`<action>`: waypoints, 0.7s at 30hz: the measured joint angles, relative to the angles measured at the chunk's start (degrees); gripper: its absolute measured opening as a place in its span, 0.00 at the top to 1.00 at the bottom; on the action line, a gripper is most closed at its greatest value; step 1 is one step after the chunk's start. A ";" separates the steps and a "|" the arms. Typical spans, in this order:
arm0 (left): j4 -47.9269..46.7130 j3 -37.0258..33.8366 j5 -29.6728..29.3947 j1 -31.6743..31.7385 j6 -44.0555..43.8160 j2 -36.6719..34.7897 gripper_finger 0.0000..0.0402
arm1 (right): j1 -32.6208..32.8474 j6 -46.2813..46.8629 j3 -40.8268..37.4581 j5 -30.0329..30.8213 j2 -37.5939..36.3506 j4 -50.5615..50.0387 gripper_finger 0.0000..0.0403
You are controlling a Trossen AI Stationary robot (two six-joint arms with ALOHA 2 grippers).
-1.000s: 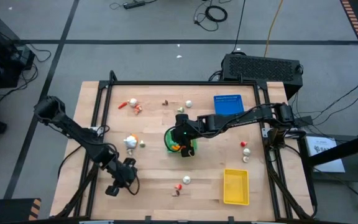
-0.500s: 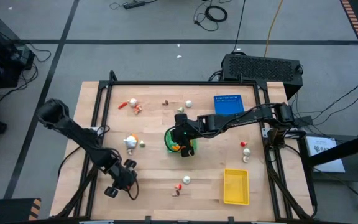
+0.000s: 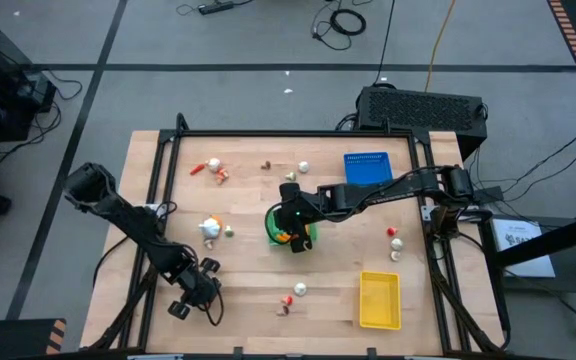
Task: Sort produce into baskets
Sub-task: Put the orange chili pepper into the green bin
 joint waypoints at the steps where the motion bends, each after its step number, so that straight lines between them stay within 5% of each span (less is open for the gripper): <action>1: 0.00 0.00 -0.10 0.00 0.00 0.02 0.74 | 0.00 0.00 0.00 0.02 0.00 0.00 0.78; 14: 0.26 1.21 1.02 1.07 0.23 -0.64 0.93 | 0.00 0.16 0.00 0.02 0.00 -0.39 0.78; 21: -2.02 7.80 -8.04 7.88 15.67 -6.24 0.91 | 0.00 2.61 0.00 0.02 0.00 -4.49 0.78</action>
